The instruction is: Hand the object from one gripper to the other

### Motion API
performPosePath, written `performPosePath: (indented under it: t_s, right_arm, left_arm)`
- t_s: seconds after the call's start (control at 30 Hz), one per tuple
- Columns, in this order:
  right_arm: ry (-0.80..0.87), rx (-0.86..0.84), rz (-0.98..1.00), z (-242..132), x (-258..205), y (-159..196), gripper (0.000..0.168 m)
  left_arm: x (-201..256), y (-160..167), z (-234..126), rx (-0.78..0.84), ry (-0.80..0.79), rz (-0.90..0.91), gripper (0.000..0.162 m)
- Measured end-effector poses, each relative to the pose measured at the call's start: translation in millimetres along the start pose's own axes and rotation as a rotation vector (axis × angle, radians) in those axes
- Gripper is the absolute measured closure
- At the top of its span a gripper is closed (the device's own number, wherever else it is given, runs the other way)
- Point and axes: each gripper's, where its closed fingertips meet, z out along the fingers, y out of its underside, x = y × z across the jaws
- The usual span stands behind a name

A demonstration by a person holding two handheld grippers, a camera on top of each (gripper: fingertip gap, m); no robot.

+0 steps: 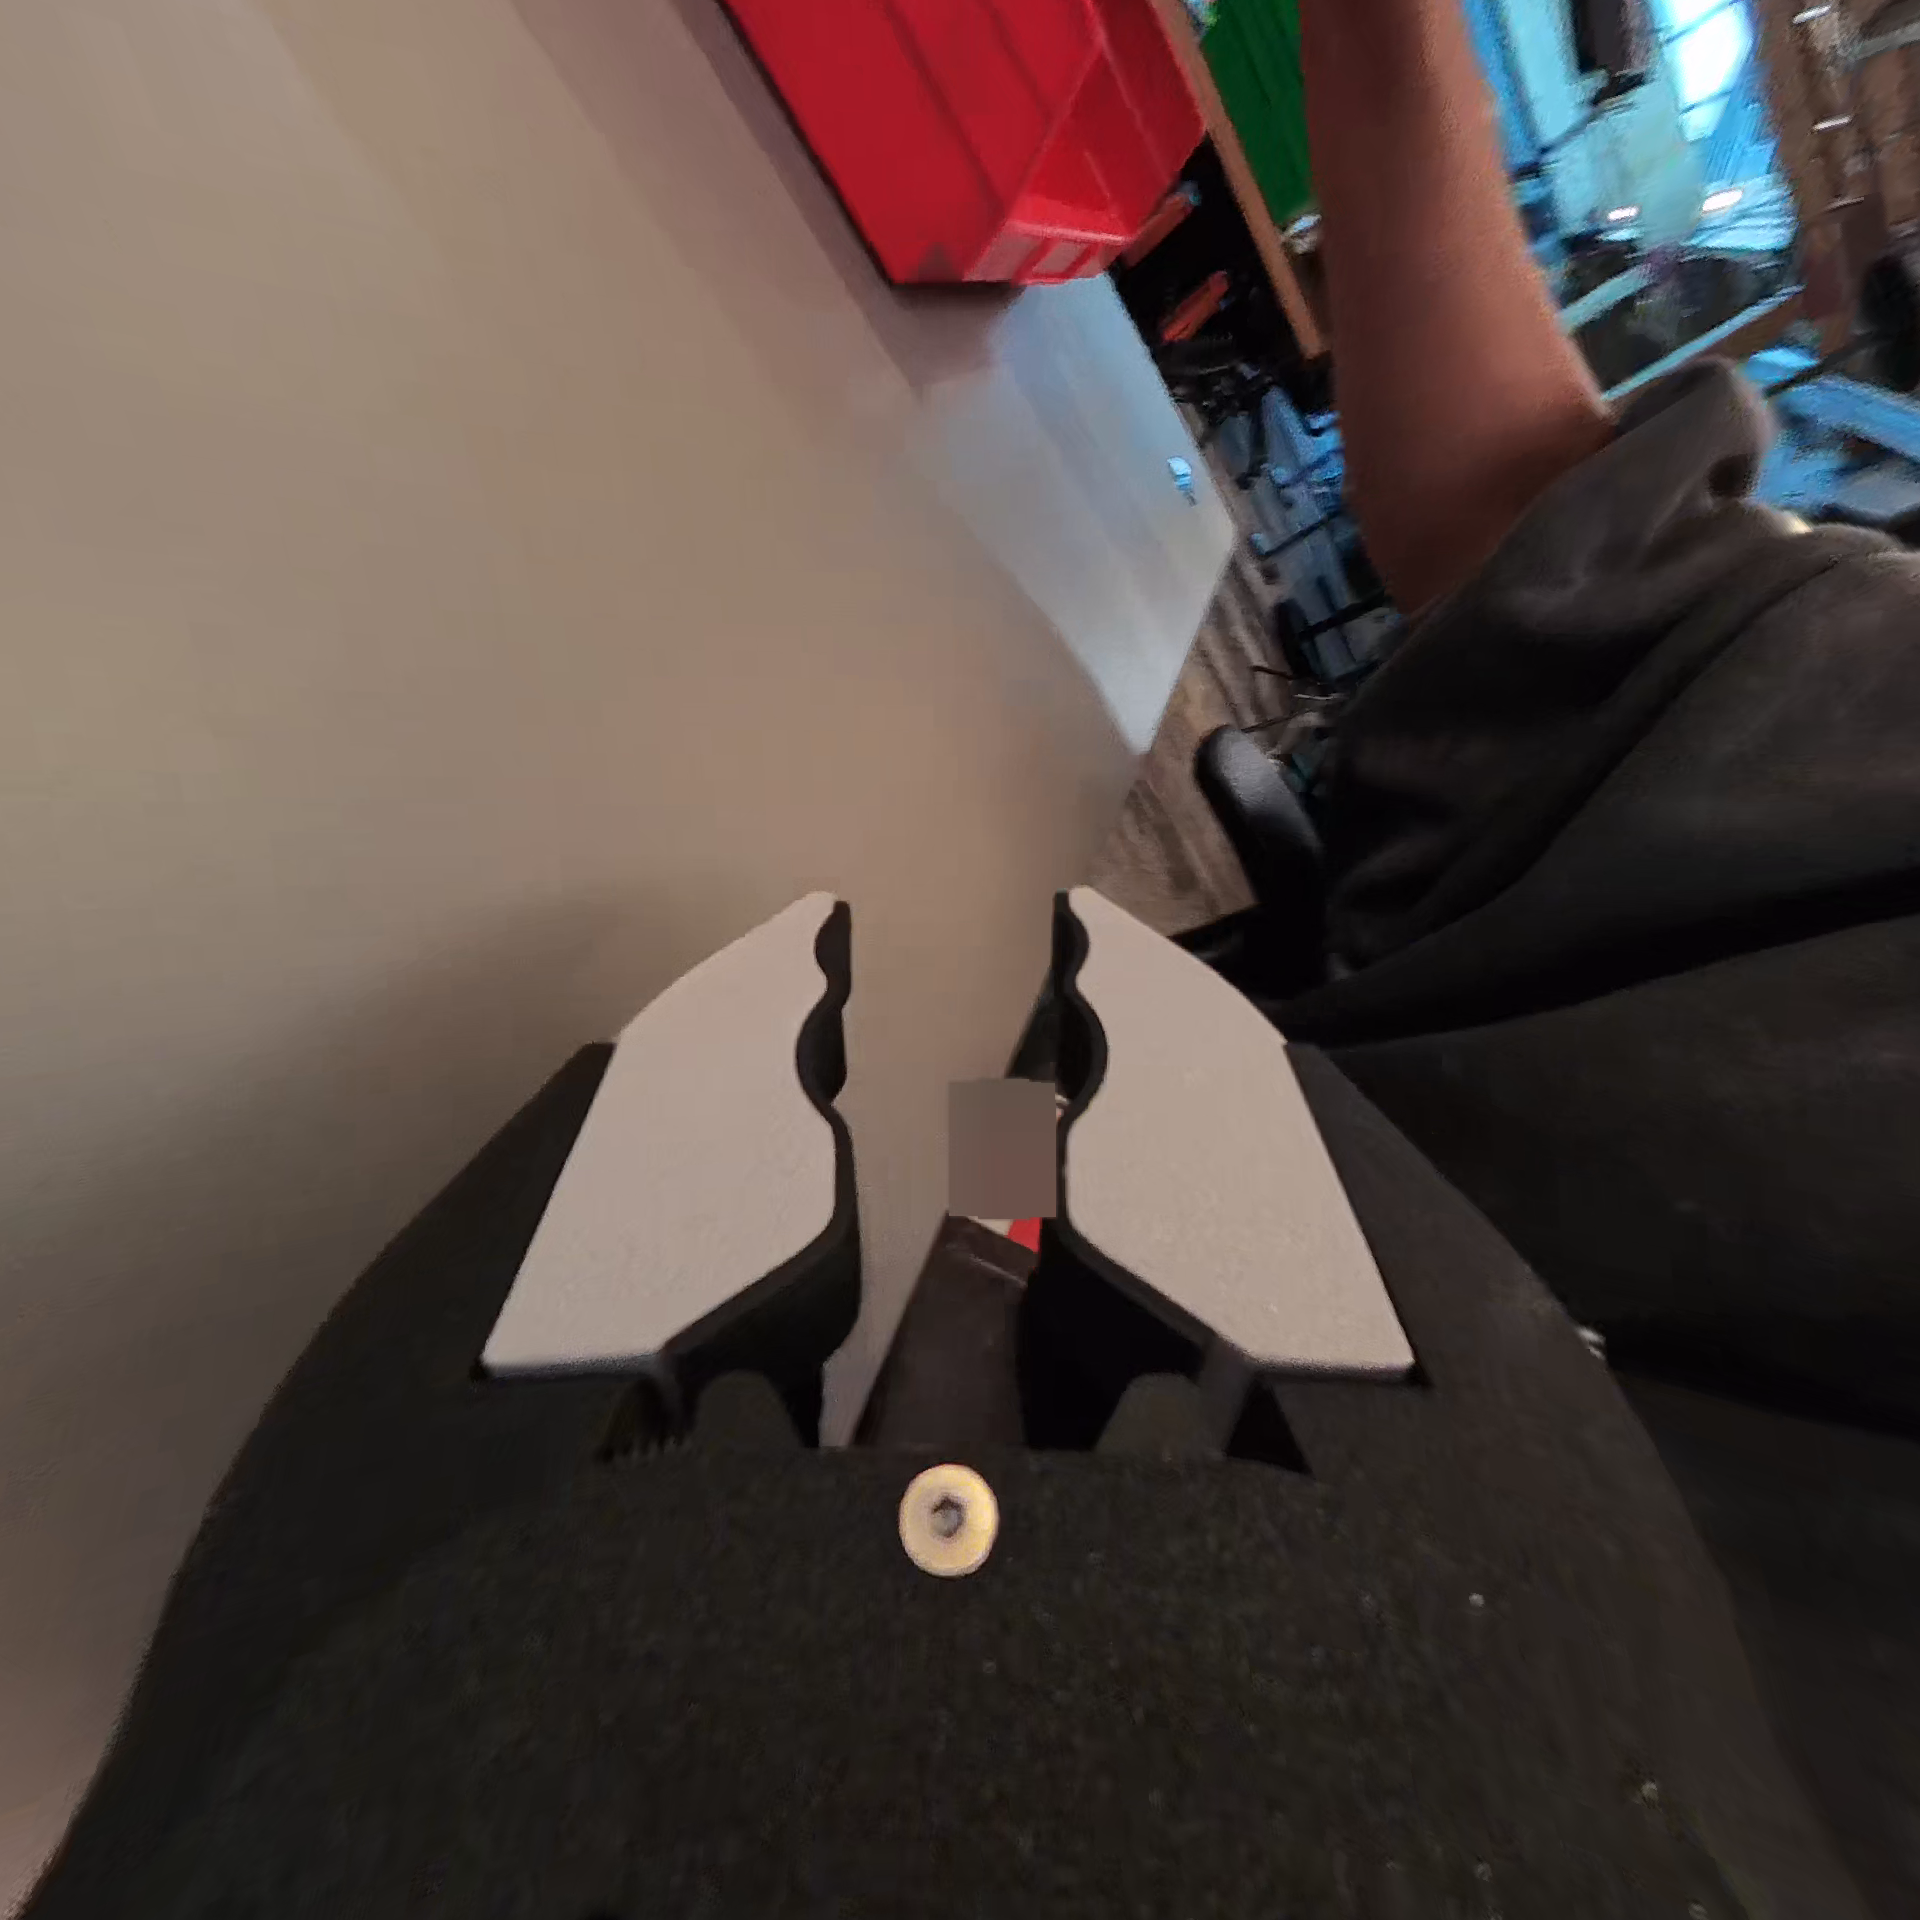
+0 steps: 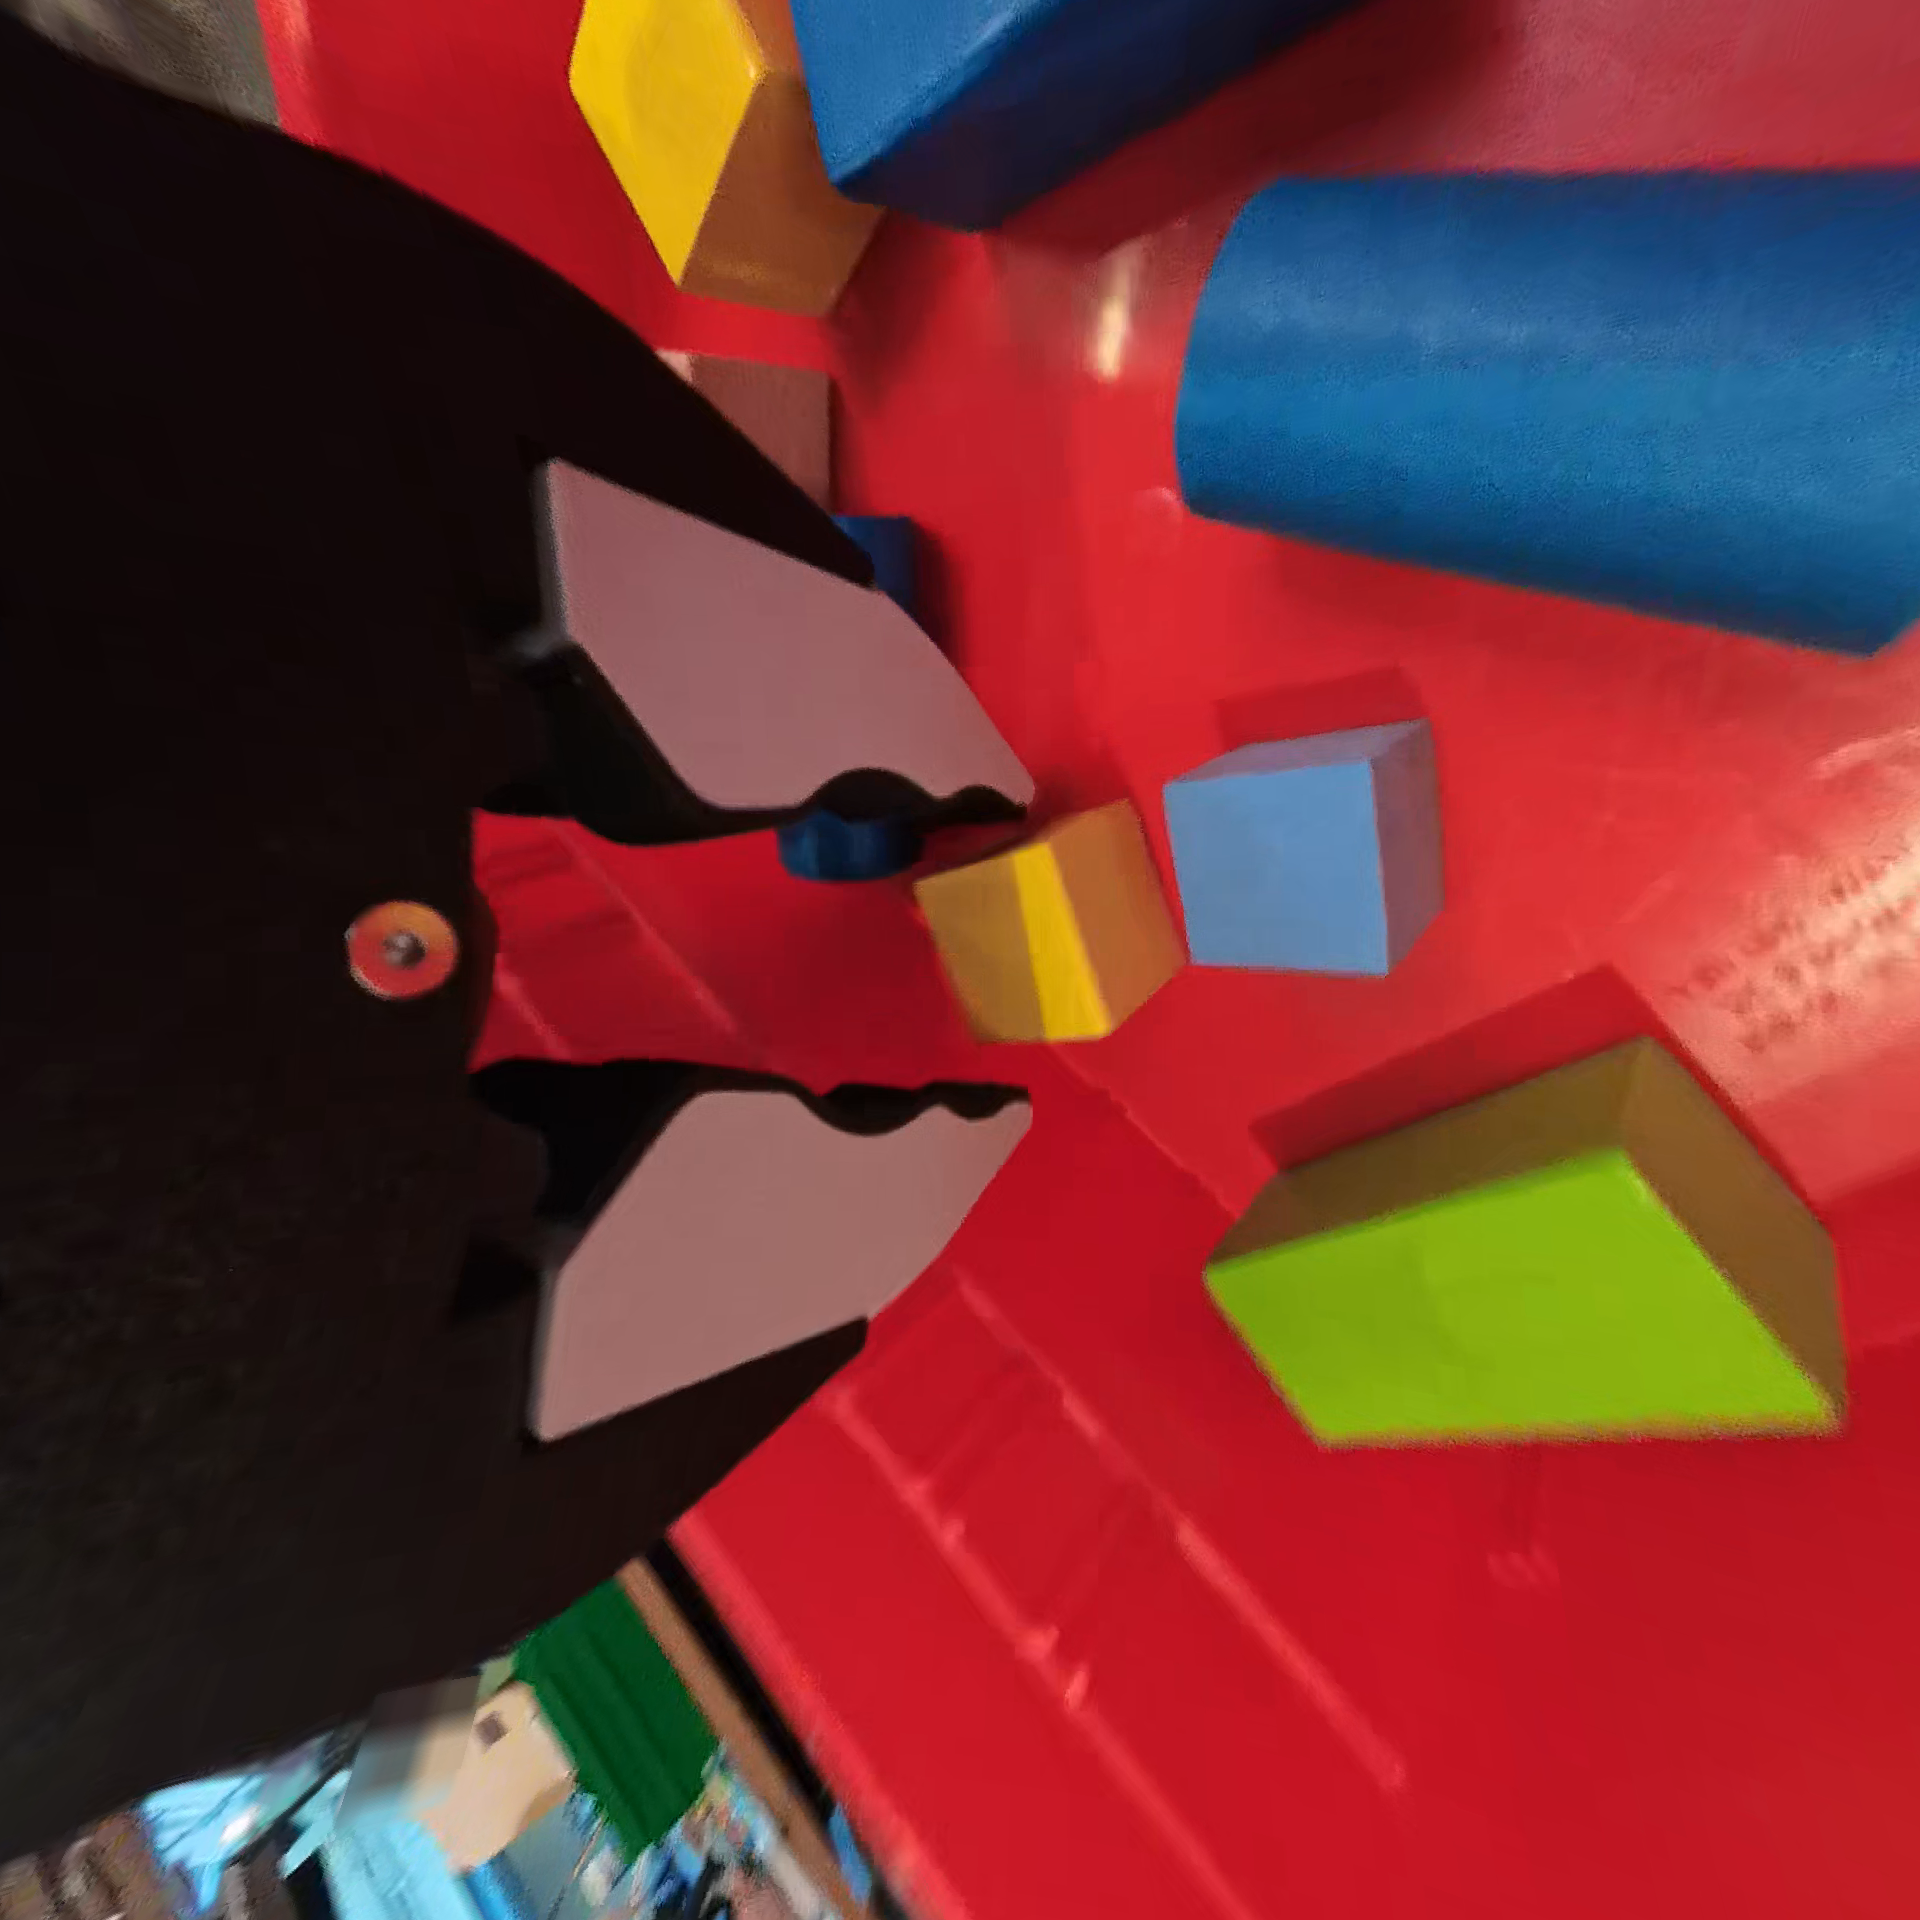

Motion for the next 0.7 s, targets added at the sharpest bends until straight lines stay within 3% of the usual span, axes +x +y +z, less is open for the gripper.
performPosePath:
  t_s: [0.07, 0.2, 0.3, 0.37, 0.43, 0.5, 0.6, 0.7]
  right_arm:
    - [0.104, 0.081, 0.052, -24.1, 6.5, 4.8, 0.105]
    - [0.165, 0.519, 0.265, -112.8, -29.6, 17.9, 0.105]
    - [-0.222, 0.956, 0.259, -169.8, -150.0, 11.0, 0.107]
    - [-0.508, 1.133, 0.205, -194.3, -238.8, 13.0, 0.109]
    - [-0.685, 1.214, 0.186, -199.0, -307.2, 18.3, 0.110]
    - [-0.693, 1.243, 0.153, -190.7, -345.7, 21.5, 0.112]
    - [-0.703, 1.239, 0.114, -189.1, -366.1, 26.2, 0.113]
    - [-0.723, 1.265, 0.102, -189.4, -366.8, 25.1, 0.115]
  left_arm:
    - [-15.6, -6.3, -10.8, 0.020, -0.130, 0.059, 0.125]
    - [-41.3, -40.6, -63.4, 0.106, -0.430, 0.210, 0.124]
    - [-58.1, -79.5, -111.5, 0.130, -0.578, 0.245, 0.116]
    - [-77.4, -104.9, -138.1, 0.065, -0.693, 0.282, 0.110]
    - [-110.4, -136.5, -160.7, 0.022, -0.859, 0.326, 0.104]
    - [-157.0, -162.7, -176.8, -0.052, -1.025, 0.252, 0.109]
    - [-217.5, -195.1, -175.8, -0.131, -1.105, 0.044, 0.119]
    - [-264.6, -213.1, -171.9, -0.214, -1.139, -0.120, 0.119]
